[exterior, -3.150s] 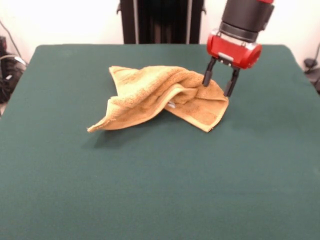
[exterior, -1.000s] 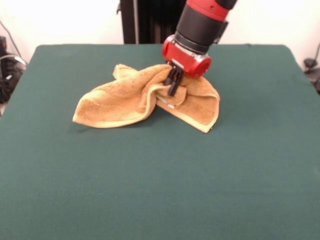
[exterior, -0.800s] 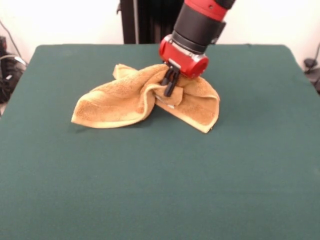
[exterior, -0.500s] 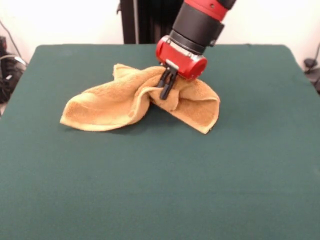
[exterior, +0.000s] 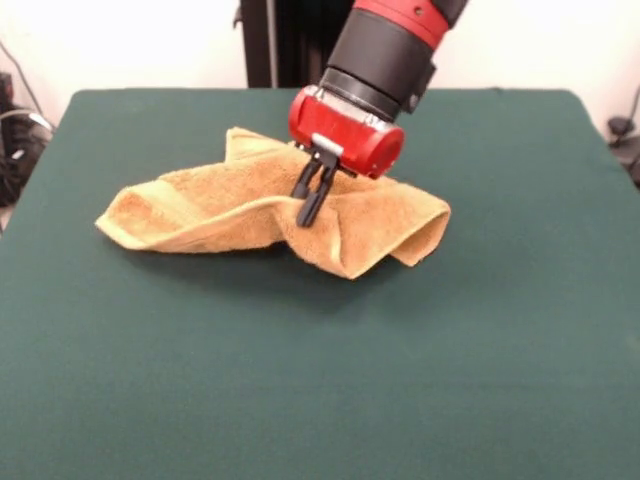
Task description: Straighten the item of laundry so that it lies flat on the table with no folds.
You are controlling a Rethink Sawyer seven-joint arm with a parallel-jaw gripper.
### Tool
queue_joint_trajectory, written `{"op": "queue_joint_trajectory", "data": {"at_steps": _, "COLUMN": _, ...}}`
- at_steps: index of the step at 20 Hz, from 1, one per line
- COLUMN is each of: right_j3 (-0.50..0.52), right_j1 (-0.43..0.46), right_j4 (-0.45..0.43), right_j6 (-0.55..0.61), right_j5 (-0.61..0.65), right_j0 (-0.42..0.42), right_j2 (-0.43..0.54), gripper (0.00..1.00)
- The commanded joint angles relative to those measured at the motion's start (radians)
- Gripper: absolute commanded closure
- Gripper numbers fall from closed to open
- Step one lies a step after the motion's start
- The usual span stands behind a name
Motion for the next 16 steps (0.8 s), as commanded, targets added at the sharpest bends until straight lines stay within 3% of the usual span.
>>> {"op": "queue_joint_trajectory", "data": {"at_steps": 1, "right_j3": -0.135, "right_j1": 0.004, "right_j4": -0.047, "right_j6": 0.409, "right_j5": -0.106, "right_j0": -0.038, "right_j2": 0.217, "gripper": 1.0}}
{"op": "queue_joint_trajectory", "data": {"at_steps": 8, "right_j3": -0.233, "right_j1": 0.036, "right_j4": -0.155, "right_j6": 0.475, "right_j5": -0.171, "right_j0": -0.104, "right_j2": 0.309, "gripper": 1.0}}
{"op": "queue_joint_trajectory", "data": {"at_steps": 12, "right_j3": -0.291, "right_j1": 0.038, "right_j4": -0.215, "right_j6": 0.398, "right_j5": -0.054, "right_j0": -0.141, "right_j2": 0.352, "gripper": 1.0}}
{"op": "queue_joint_trajectory", "data": {"at_steps": 16, "right_j3": -0.307, "right_j1": 0.026, "right_j4": -0.193, "right_j6": 0.319, "right_j5": 0.092, "right_j0": -0.139, "right_j2": 0.347, "gripper": 1.0}}
